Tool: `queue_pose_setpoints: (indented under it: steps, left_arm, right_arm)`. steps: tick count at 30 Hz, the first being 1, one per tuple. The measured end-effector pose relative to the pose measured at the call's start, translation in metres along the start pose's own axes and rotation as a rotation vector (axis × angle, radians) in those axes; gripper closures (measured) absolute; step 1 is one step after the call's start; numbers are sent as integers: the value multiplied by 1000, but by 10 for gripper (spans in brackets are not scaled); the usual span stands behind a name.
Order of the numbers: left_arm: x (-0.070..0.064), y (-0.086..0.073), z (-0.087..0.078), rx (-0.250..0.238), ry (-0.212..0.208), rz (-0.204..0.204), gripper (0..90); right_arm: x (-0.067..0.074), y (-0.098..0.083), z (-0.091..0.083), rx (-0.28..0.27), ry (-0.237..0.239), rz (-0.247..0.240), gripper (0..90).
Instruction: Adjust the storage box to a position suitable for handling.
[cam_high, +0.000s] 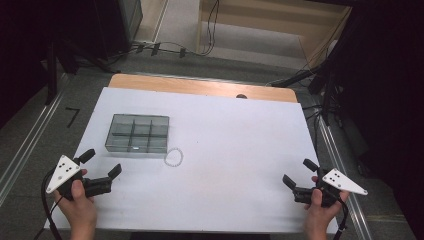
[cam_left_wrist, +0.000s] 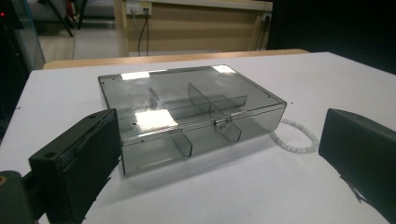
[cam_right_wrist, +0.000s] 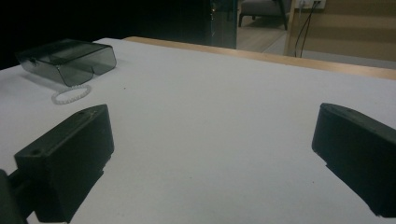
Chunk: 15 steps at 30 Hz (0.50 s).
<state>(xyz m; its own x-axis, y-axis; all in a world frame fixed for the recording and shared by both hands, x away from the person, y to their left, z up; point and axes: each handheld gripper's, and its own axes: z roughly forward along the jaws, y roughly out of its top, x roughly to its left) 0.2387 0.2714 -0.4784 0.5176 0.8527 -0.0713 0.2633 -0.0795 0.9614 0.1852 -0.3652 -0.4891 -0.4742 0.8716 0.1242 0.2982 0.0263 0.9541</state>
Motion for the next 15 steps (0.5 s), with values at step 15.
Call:
queue_pose_setpoints:
  steps: [15]
  left_arm:
    - [1, 28, 5, 9, -14, -18, 0]
  right_arm:
    - [8, -3, 6, 16, 10, -4, 0]
